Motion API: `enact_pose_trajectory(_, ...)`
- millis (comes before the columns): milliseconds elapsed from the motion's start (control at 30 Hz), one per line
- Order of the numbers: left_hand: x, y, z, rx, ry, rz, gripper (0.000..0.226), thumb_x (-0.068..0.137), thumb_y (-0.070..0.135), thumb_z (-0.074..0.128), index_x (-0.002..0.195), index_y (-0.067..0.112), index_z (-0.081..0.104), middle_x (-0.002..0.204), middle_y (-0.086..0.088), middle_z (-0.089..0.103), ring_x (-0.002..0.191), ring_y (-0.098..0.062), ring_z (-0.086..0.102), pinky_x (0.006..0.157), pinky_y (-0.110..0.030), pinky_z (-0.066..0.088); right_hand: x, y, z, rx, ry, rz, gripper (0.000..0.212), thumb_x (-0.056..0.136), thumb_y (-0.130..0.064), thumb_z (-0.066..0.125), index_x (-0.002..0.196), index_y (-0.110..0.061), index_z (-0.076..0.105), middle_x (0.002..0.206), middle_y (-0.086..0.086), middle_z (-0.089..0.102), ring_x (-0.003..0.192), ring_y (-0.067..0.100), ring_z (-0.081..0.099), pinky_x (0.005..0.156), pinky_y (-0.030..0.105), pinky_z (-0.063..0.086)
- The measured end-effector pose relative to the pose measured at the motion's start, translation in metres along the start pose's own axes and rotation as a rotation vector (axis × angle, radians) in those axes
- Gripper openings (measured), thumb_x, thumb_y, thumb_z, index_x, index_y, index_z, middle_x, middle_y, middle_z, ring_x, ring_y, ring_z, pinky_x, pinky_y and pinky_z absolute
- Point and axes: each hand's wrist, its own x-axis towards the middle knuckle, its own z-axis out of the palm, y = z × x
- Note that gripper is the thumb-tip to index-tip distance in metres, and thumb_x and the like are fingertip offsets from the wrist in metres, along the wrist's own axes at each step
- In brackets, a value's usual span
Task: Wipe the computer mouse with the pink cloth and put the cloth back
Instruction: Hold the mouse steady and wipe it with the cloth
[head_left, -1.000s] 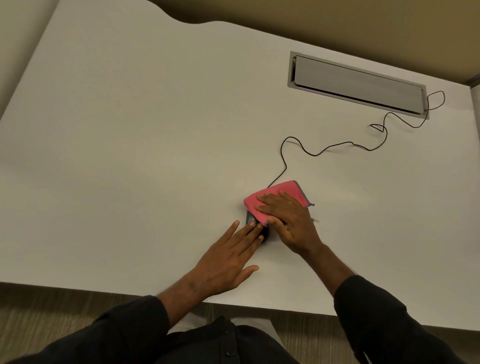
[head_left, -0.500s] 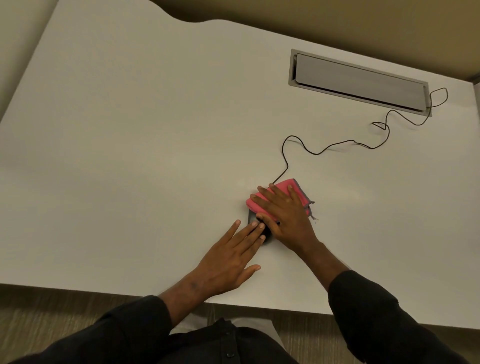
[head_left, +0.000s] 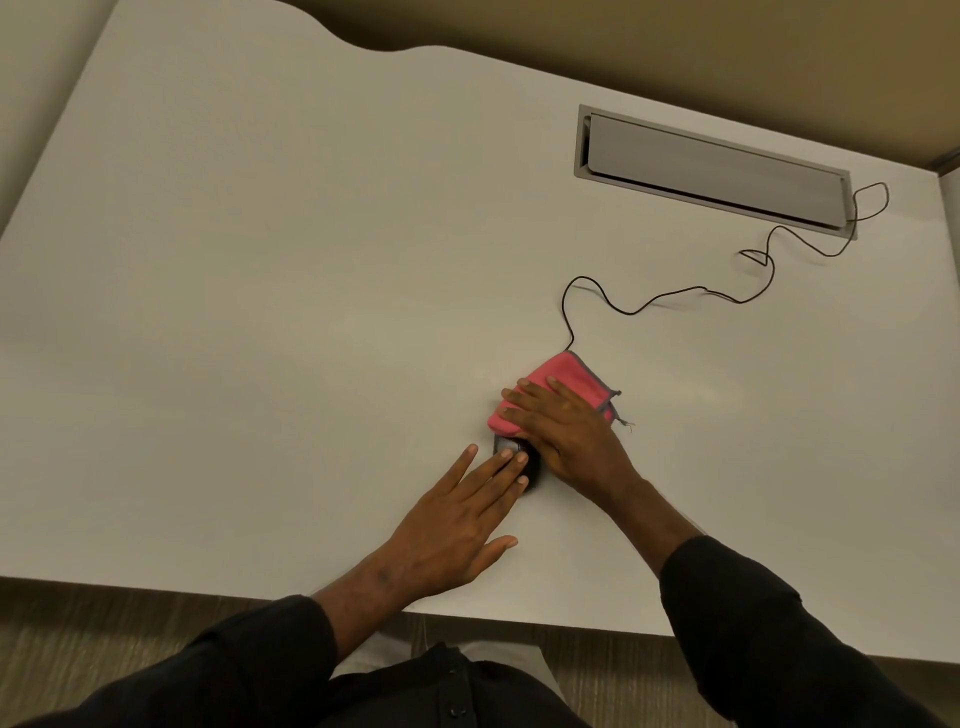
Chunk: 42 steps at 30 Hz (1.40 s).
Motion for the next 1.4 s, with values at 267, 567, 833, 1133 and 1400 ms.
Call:
enact_pose_trajectory(267,0.0,-0.001,0.0,0.008,-0.011,0.002,0.067,0.106,0.054,0.034,0.156,0.01,0.034,0.164,-0.011,0.03,0.154,-0.026,0.024,0.125,-0.049,0.024,0.011,0.002,-0.007,-0.021,0.058,0.01,0.04,0.087,-0.006,0.07,0.126,-0.009,0.064,0.135,0.014,0.061,0.128,0.033,0.055,0.108,0.051,0.042)
enact_pose_trajectory(567,0.001,0.0,-0.003,0.007,-0.019,0.002,0.067,0.106,0.053,0.037,0.154,0.007,0.037,0.164,-0.014,0.03,0.154,-0.027,0.024,0.122,-0.052,0.03,0.02,0.013,-0.019,-0.111,-0.034,-0.015,0.045,0.079,-0.005,0.077,0.122,-0.011,0.067,0.129,0.016,0.064,0.123,0.034,0.058,0.104,0.047,0.047)
enact_pose_trajectory(833,0.002,0.001,-0.002,-0.008,-0.032,-0.01,0.067,0.106,0.053,0.036,0.155,0.008,0.036,0.164,-0.013,0.03,0.154,-0.027,0.025,0.121,-0.053,0.031,0.005,-0.004,-0.01,-0.077,-0.06,-0.181,0.037,0.087,-0.009,0.07,0.124,-0.011,0.066,0.134,0.014,0.062,0.127,0.032,0.055,0.107,0.047,0.043)
enact_pose_trajectory(1133,0.002,0.0,-0.005,0.025,-0.047,0.002,0.067,0.105,0.054,0.033,0.153,0.009,0.039,0.163,-0.012,0.032,0.152,-0.027,0.028,0.122,-0.055,0.029,0.023,0.009,-0.019,-0.169,-0.031,-0.074,0.042,0.083,-0.005,0.074,0.124,-0.007,0.066,0.132,0.017,0.062,0.127,0.035,0.055,0.107,0.049,0.043)
enact_pose_trajectory(1400,0.003,0.001,-0.004,0.012,-0.059,0.001,0.067,0.105,0.054,0.03,0.154,0.009,0.038,0.163,-0.012,0.031,0.152,-0.027,0.028,0.119,-0.054,0.02,0.02,0.005,-0.013,-0.189,-0.102,-0.152,0.045,0.083,-0.009,0.076,0.126,-0.009,0.064,0.135,0.016,0.06,0.13,0.034,0.052,0.107,0.049,0.043)
